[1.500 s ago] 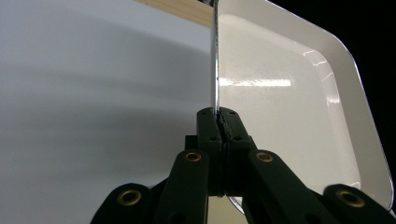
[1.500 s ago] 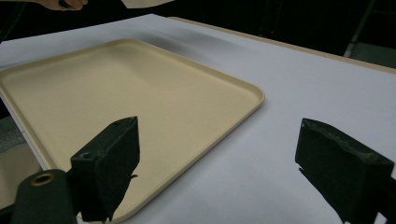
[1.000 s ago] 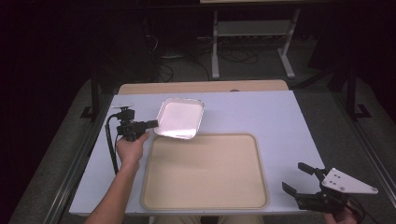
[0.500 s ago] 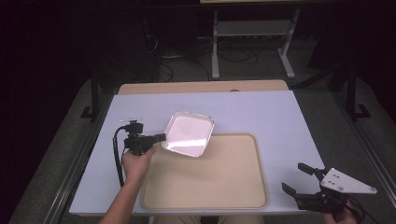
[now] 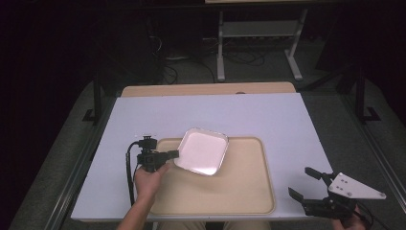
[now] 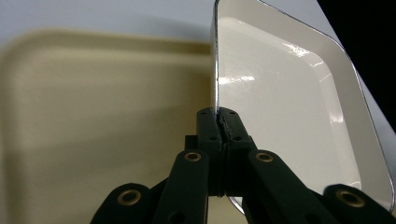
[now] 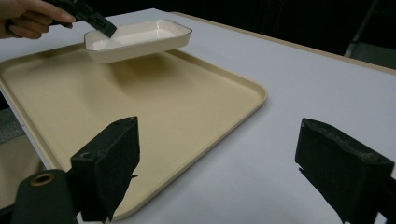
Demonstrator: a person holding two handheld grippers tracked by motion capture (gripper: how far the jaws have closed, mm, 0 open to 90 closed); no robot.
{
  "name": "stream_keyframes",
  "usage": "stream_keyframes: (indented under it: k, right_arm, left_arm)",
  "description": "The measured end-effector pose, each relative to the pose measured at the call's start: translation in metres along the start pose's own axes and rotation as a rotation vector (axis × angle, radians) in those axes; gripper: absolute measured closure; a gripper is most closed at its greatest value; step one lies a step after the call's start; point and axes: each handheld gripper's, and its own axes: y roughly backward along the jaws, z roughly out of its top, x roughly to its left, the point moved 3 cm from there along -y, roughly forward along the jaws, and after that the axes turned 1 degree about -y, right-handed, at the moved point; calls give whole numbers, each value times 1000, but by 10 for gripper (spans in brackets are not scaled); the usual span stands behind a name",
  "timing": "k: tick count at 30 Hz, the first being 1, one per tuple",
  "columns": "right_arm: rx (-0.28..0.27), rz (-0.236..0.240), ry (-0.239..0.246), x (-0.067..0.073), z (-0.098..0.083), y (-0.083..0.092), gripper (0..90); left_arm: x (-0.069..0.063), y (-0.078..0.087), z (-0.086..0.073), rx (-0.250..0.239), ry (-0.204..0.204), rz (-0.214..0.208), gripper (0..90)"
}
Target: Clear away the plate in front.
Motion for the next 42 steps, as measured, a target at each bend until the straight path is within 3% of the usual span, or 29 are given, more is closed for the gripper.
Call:
stream_keyframes:
  k: [4,7,11,16,21,26,32,42]
  right_arm:
    - [1,0,1,0,0,0,129]
    - [0,1,3,1,1,0,129]
    - [1,0,2,1,1,-1,129]
    - [1,-4,3,1,1,-1,129]
    - [5,-3,4,1,1,-1,129]
    - [5,-7,4,1,1,-1,129]
    - [7,-9,5,1,1,-1,129]
    - [7,-12,3,1,1,0,129]
  left_arm:
    - [-3,-2,-8,21,-16,25,887]
    - [-2,-3,-13,25,-6,30,886]
    - [-2,-5,-23,38,1,68,886]
    - [-1,-4,-30,33,-7,119,885]
    - [-2,-2,-37,23,1,136,884]
    - [-10,3,-47,36,-39,151,872]
    - [-17,9,-59,38,-45,120,742]
    - [-28,14,-73,64,-78,80,720]
